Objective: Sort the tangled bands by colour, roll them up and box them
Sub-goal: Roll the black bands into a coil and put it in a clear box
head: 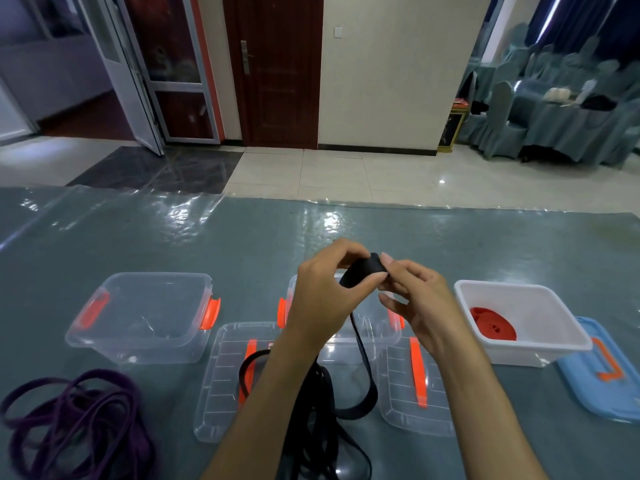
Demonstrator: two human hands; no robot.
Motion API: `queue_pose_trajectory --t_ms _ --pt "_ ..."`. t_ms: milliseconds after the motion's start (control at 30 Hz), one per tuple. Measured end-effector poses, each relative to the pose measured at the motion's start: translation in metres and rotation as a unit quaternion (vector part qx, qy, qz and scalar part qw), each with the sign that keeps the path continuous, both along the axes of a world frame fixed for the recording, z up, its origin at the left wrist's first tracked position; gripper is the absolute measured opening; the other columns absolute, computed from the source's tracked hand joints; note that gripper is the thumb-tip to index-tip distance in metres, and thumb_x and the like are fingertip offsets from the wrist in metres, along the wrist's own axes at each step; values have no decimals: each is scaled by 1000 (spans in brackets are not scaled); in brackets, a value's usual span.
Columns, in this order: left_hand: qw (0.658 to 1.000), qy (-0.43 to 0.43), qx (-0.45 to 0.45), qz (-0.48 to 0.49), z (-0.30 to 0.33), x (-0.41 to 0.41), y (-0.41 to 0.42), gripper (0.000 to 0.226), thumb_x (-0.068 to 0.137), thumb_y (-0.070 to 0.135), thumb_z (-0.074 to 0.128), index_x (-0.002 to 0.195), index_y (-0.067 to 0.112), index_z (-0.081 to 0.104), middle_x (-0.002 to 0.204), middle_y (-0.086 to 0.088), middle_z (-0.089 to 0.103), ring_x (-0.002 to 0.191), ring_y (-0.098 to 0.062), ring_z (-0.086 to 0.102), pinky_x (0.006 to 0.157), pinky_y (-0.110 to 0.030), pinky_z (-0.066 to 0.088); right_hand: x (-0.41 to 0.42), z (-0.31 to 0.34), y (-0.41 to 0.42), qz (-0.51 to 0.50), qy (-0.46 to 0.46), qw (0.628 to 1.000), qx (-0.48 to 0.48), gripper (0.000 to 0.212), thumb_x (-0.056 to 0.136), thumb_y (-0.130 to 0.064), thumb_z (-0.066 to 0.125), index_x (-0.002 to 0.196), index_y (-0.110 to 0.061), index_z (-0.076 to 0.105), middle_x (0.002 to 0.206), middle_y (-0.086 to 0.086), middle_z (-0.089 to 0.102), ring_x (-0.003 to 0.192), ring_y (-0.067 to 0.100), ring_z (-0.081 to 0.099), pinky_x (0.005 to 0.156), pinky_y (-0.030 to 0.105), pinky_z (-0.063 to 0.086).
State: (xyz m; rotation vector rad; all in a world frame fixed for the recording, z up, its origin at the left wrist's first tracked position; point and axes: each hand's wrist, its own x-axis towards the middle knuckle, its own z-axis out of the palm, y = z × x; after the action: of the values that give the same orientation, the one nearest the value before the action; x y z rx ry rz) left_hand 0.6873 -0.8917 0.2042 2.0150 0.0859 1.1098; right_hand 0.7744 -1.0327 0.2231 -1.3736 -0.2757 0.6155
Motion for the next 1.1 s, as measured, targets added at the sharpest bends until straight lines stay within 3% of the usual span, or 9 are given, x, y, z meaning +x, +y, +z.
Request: queue_pose_trajectory --t_ms 100,200,400,500,567,667,733,867,1100 --pt "994 -89 -17 62 -12 9 -11 19 85 16 89 93 4 76 98 -4 78 95 -15 75 87 -29 60 -1 1 7 -2 -11 1000 2 33 92 -41 76 91 -10 84 80 10 72 77 13 70 72 22 58" --pt "988 -118 -38 97 -29 16 -22 18 87 17 86 94 3 77 107 -4 78 104 -17 73 92 -32 58 -4 0 12 -13 -27 999 -16 31 98 -42 69 94 -16 86 82 9 78 78 14 72 72 22 58" --pt "986 -67 -152 -16 -44 14 -22 28 86 11 87 112 16 77 115 11 76 110 -14 73 94 -27 57 2 -2 6 -34 -57 995 -77 33 99 -44 67 82 -23 85 80 7 79 76 9 73 70 24 54" --pt "981 -47 -183 -42 -42 16 -18 27 88 14 85 114 18 78 112 7 78 108 -18 75 93 -33 60 5 1 2 -32 -78 992 -99 40 100 -42 66 71 -20 83 75 5 78 73 12 70 67 24 55" --pt "969 -34 -234 -76 -39 17 -15 26 91 9 82 116 13 78 114 1 79 110 -23 75 97 -40 61 6 3 0 -34 -110 987 -111 38 100 -42 66 77 -17 83 79 4 79 72 10 70 69 25 57" --pt "942 -38 -310 -121 -28 15 -17 26 92 -3 76 116 8 77 115 -8 80 112 -26 76 100 -37 59 1 3 0 -52 -155 985 -60 22 102 -35 66 100 -17 79 90 0 79 80 13 74 71 25 61" --pt "941 -36 -311 -131 -20 12 -18 26 93 -5 74 117 6 76 114 -8 80 111 -23 76 98 -30 59 -2 6 -1 -76 -167 983 -1 16 99 -26 70 109 -14 74 98 3 79 83 18 75 73 28 62" --pt "933 -38 -325 -151 -11 6 -14 26 97 -6 68 121 3 74 114 -8 80 111 -22 76 98 -28 58 -2 14 -9 -29 -207 977 41 20 91 -27 76 106 -15 81 99 7 81 86 23 78 75 27 61" --pt "928 22 -325 -180 -2 2 -10 30 102 1 64 131 2 71 129 -12 73 125 -18 68 104 -25 53 -6 12 -8 -29 -205 974 87 27 88 -17 80 114 -17 75 110 3 77 96 26 79 85 27 62"
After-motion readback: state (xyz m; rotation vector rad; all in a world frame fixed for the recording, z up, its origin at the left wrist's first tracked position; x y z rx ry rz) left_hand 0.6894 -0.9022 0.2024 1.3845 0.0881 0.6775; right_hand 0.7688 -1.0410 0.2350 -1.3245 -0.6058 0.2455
